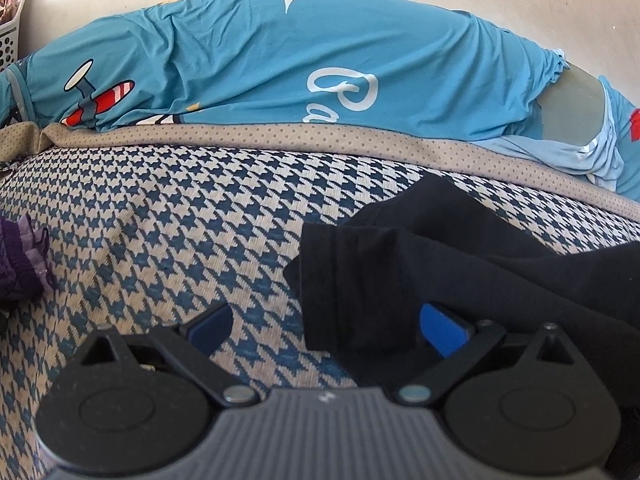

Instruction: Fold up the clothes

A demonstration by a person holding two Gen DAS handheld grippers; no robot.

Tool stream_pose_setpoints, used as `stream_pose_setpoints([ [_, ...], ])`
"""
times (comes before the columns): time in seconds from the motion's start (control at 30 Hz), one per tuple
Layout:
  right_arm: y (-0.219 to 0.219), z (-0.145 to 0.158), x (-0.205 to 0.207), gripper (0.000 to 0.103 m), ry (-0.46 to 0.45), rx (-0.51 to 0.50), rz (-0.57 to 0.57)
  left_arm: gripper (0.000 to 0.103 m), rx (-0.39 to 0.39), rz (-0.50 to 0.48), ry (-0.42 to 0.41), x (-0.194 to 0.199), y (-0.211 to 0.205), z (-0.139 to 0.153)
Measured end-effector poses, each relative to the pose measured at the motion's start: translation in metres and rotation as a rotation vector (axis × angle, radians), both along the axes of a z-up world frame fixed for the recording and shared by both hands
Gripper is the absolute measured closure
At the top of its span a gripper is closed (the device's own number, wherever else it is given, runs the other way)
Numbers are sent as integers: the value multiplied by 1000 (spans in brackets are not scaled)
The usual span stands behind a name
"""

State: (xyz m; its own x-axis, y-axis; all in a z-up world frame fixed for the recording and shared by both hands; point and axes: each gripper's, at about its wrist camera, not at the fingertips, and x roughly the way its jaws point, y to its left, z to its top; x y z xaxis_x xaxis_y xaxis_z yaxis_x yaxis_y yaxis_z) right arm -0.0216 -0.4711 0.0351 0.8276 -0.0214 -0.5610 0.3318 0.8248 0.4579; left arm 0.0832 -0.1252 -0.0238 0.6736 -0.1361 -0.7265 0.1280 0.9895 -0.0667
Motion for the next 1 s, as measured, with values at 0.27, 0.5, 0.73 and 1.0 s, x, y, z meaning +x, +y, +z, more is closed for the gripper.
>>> stream_pose_setpoints([
  [0.27,0,-3,-9,40,67,-109,45,1,20,-18,15,0,-7,-7],
  [0.5,-30,1,-24,36,32,-86,-112,0,29,-18,18,-3,-9,-10],
  [0.73,-16,17,-28,36,-77,-136,-46,0,7,-1,-1,-4,-4,-5],
  [1.0,30,34,-28,36,-231,-204,108,0,-43,42,-32,-3,7,8],
])
